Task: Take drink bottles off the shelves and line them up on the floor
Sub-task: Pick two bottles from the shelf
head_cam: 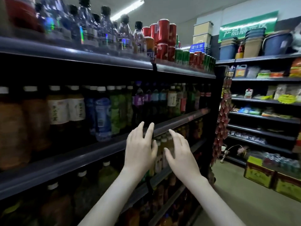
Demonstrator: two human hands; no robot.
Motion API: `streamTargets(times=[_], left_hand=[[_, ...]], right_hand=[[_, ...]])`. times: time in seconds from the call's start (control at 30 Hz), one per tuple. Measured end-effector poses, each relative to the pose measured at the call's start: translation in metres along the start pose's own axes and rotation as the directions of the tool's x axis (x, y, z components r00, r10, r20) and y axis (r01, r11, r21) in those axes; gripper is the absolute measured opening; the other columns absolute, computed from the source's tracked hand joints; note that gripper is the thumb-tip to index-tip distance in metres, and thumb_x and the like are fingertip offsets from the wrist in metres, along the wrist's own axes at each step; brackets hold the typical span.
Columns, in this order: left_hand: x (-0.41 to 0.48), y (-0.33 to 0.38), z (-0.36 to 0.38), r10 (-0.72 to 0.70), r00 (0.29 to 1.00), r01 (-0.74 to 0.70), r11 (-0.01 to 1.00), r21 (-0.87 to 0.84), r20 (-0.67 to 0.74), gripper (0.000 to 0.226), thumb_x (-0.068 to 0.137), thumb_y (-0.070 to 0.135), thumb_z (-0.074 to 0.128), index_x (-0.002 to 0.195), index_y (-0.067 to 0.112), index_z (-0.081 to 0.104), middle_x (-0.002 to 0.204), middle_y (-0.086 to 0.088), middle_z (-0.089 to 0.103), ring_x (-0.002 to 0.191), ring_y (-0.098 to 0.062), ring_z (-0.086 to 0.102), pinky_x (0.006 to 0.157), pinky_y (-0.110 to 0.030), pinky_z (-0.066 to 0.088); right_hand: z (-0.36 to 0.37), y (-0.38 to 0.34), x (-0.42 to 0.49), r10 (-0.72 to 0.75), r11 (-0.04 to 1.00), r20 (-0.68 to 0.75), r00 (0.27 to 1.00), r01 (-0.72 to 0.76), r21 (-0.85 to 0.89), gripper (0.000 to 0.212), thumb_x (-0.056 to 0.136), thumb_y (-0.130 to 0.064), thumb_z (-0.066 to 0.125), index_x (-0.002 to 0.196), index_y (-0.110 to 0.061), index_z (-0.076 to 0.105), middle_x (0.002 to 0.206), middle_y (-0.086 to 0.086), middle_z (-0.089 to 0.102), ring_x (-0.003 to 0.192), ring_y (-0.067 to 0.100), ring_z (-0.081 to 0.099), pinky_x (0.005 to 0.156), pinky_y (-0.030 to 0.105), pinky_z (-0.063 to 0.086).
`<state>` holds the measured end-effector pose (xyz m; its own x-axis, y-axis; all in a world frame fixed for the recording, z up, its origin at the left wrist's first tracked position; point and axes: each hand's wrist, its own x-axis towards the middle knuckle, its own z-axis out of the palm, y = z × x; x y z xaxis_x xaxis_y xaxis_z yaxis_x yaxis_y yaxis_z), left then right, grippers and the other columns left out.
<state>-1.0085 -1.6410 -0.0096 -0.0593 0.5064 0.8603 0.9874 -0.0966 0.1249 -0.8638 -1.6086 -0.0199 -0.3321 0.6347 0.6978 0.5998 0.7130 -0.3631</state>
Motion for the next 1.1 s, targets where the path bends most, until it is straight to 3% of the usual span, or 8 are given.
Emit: streamTargets(times=[0.23,0.5,0.73,0.83,0.93,1.1], left_hand=[[0.116,0.007,0.141,0.011,0.999,-0.01,1.0,-0.007,0.038,0.06,0.077,0.019,0.075,0.132,0.011,0.054,0.128,-0.024,0.055,0.115,-0.038,0.057,0.095,-0.047,0.047],[0.185,-0.011,0.264,-0.109,0.991,0.096,0.984,0.153,0.079,0.066,0.077,0.026,0.074,0.136,0.011,0.05,0.132,-0.023,0.051,0.118,-0.039,0.052,0.099,-0.05,0.042],[0.239,-0.026,0.324,-0.262,0.965,0.241,0.924,0.298,0.031,0.067,0.094,0.035,0.049,0.152,0.02,0.017,0.156,-0.016,0.017,0.141,-0.034,0.018,0.116,-0.043,0.016],[0.249,-0.025,0.34,-0.302,0.953,0.271,0.886,0.376,0.026,0.07,0.091,0.032,0.055,0.151,0.019,0.021,0.154,-0.019,0.02,0.139,-0.038,0.021,0.114,-0.046,0.019],[0.258,-0.028,0.352,-0.259,0.966,0.241,0.847,0.473,-0.029,0.076,0.081,0.028,0.069,0.147,0.015,0.033,0.146,-0.024,0.035,0.131,-0.043,0.036,0.107,-0.051,0.032],[0.265,-0.032,0.363,-0.17,0.983,0.182,0.829,0.53,-0.071,0.083,0.071,0.026,0.077,0.143,0.013,0.038,0.14,-0.026,0.042,0.129,-0.036,0.026,0.104,-0.055,0.031]], right_hand=[[0.024,0.129,0.113,0.151,0.98,0.067,0.986,-0.159,0.123,0.063,0.097,-0.029,0.05,0.15,-0.032,0.015,0.151,-0.015,0.024,0.138,0.001,0.023,0.097,0.013,0.028],[0.073,0.252,0.234,0.223,0.957,0.03,0.974,-0.224,0.183,0.069,0.097,-0.031,0.052,0.152,-0.027,0.01,0.154,-0.005,0.022,0.143,0.013,0.018,0.109,0.027,0.027],[0.132,0.297,0.342,0.098,0.973,-0.014,0.995,-0.093,0.212,0.079,0.091,-0.027,0.06,0.15,-0.007,0.011,0.15,0.015,0.027,0.138,0.03,0.022,0.109,0.042,0.03],[0.145,0.302,0.374,-0.013,0.988,-0.091,0.996,0.027,0.154,0.089,0.087,-0.035,0.063,0.151,-0.007,0.008,0.148,0.019,0.028,0.136,0.037,0.025,0.111,0.05,0.026],[0.152,0.304,0.396,-0.06,0.989,-0.126,0.99,0.076,0.123,0.098,0.085,-0.042,0.063,0.152,-0.012,-0.002,0.156,0.013,0.018,0.139,0.035,0.022,0.11,0.05,0.02],[0.164,0.304,0.406,-0.093,0.96,-0.214,0.972,0.144,0.239,0.097,0.073,-0.024,0.074,0.149,-0.01,0.015,0.146,0.021,0.031,0.129,0.036,0.028,0.103,0.052,0.031]])
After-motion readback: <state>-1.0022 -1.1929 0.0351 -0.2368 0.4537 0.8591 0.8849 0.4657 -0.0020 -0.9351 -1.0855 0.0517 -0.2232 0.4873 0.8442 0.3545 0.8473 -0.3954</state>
